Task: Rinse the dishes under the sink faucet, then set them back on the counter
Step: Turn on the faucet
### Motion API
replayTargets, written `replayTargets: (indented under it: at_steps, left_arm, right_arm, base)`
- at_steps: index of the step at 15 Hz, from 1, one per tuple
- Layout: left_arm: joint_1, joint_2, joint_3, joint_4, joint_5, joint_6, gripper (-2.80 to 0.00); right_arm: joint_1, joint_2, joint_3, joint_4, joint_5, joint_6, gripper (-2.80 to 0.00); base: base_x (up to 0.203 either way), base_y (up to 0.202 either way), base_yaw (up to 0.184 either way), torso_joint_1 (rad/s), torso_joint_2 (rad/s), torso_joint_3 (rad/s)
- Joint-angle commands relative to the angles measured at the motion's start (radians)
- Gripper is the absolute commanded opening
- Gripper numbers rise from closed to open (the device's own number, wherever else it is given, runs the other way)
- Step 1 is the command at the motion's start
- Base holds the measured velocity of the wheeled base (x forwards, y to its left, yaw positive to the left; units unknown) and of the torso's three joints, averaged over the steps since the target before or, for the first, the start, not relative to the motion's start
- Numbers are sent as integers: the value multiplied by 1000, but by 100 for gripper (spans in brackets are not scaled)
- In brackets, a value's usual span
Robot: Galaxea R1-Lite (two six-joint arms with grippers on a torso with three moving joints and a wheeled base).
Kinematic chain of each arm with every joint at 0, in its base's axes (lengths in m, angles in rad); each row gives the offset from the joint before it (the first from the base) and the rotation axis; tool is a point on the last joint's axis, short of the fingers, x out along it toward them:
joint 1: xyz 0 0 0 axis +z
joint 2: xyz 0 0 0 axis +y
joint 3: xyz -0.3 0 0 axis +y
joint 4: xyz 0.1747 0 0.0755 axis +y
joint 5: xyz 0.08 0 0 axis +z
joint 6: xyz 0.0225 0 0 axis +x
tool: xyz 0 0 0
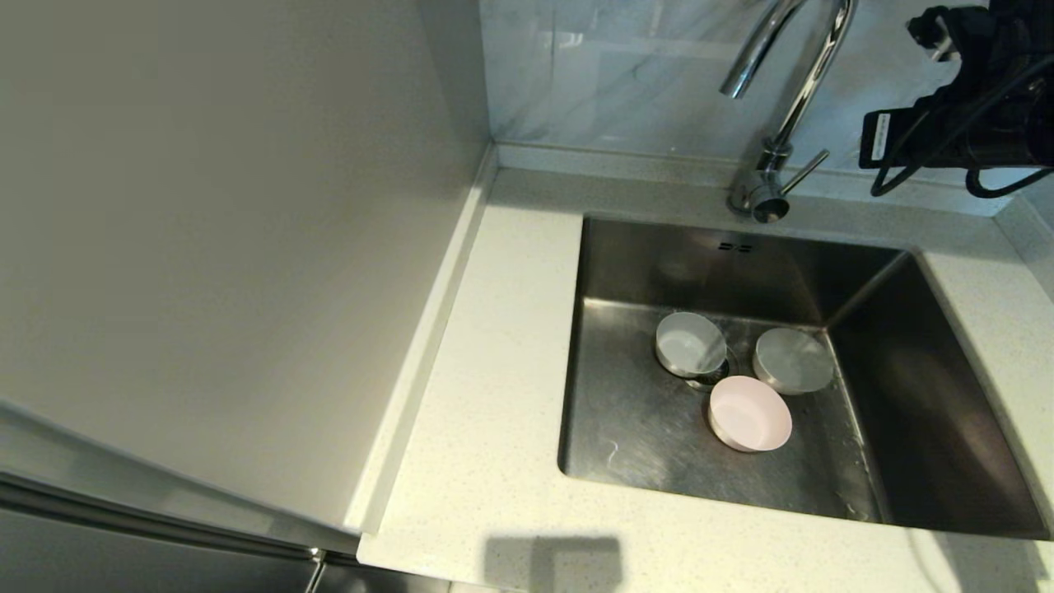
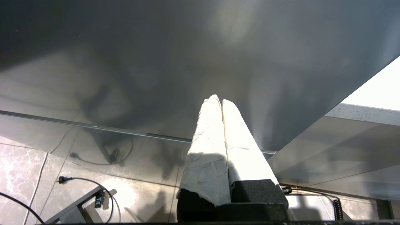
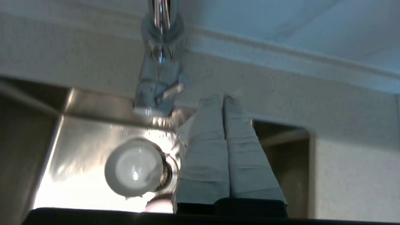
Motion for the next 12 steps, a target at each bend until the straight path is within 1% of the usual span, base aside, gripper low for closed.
replayTargets:
  at_steps: [1, 9, 12]
  left_arm:
    - [0, -3, 0, 0, 1, -1, -280]
    - [0, -3, 0, 0, 1, -1, -280]
    - [0, -4, 0, 0, 1, -1, -280]
  right_arm:
    - [3, 43, -18, -28, 0, -2, -280]
    - [31, 65, -19, -82, 17, 8, -280]
    - [46, 69, -19, -95, 19, 43, -280]
  base:
    - [0, 0, 0, 0, 0, 0]
    - [0, 0, 0, 0, 0, 0]
    - [0, 0, 0, 0, 0, 0]
